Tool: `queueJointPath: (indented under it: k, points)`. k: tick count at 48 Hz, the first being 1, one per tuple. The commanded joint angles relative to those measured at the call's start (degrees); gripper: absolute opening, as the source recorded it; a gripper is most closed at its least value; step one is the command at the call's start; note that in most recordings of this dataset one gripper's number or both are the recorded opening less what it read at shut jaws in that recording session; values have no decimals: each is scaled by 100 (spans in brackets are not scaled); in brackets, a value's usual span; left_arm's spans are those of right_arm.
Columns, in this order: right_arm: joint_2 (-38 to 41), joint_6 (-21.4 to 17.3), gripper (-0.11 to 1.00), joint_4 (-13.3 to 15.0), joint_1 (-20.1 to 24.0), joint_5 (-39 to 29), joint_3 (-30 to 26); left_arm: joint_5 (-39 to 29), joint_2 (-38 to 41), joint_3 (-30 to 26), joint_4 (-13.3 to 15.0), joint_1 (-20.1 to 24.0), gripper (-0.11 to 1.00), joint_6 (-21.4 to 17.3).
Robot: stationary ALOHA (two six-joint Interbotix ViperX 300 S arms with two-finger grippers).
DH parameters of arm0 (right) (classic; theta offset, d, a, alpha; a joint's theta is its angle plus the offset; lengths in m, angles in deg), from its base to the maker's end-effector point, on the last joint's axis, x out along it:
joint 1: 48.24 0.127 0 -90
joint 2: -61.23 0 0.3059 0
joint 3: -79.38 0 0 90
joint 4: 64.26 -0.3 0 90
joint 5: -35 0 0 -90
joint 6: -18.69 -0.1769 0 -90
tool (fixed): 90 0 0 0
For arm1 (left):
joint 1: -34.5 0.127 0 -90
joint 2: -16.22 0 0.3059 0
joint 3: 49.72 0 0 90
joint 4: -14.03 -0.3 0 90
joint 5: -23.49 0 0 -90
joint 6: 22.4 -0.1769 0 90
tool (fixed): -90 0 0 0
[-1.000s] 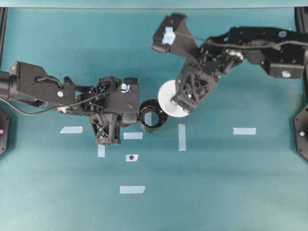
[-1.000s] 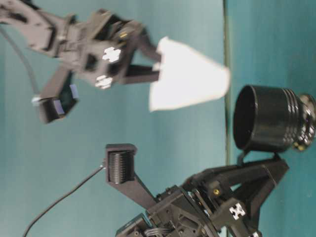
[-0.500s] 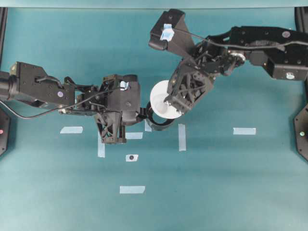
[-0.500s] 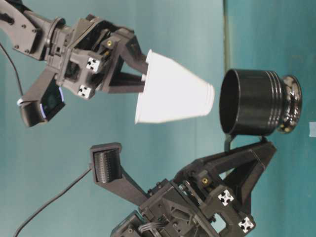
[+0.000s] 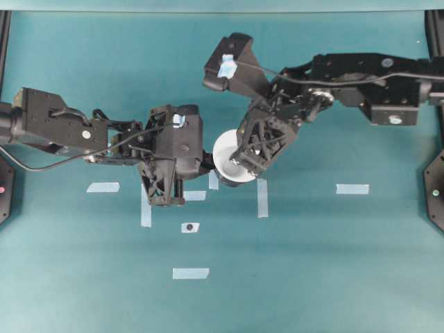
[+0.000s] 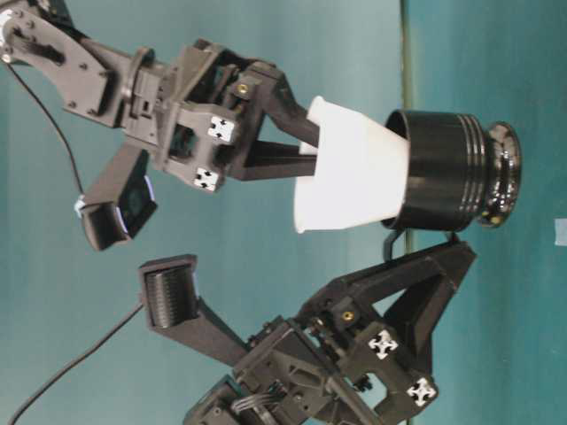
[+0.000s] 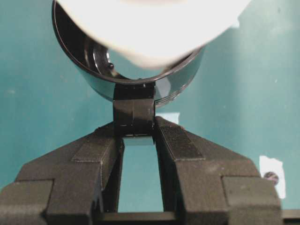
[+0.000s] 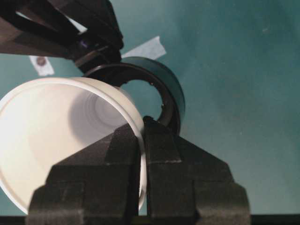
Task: Holding the cup holder with the left arm, the right arm places the cup into the cup holder.
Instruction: 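Lift white cup with right gripper and move it toward the holder, then insert white cup into black holder held by left gripper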
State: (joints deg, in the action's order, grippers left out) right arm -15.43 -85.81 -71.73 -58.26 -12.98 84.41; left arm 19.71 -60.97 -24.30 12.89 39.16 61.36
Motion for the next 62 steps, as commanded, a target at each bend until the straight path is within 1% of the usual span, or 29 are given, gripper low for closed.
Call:
queueJointPath:
  k: [1, 17, 22, 26, 29, 33, 41, 43, 44, 55, 62]
  points:
    - [-105, 9, 4, -18, 26, 53, -62, 53, -220, -132, -9, -9, 25, 9]
    - [-105, 18, 5, 0, 35, 97, 0, 149, -220, -132, -9, -9, 25, 9]
    - [-97, 18, 10, -18, 35, 97, 26, 158, -220, -132, -9, -9, 25, 9]
    - [-105, 9, 16, -18, 26, 88, 35, 167, -220, -132, -9, -9, 25, 9]
    - [-105, 9, 24, -18, 35, 88, 44, 158, -211, -132, -9, -9, 25, 9]
    - [-97, -18, 41, -18, 26, 88, 44, 167, -220, -132, -9, -18, 25, 9]
    - [-141, -44, 81, -18, 44, 97, 0, 158, -211, -114, -9, -26, 25, 9]
    - [-176, -44, 88, -18, 44, 105, -18, 167, -220, -114, -9, -35, 25, 9]
    - [-193, -44, 90, -18, 44, 105, -18, 167, -211, -114, -9, -35, 25, 9]
    - [-431, -44, 88, -18, 44, 123, -97, 167, -176, -97, -9, -62, 25, 9]
    - [-624, -53, 88, -18, 44, 123, -105, 290, -141, -62, -9, -79, 25, 18]
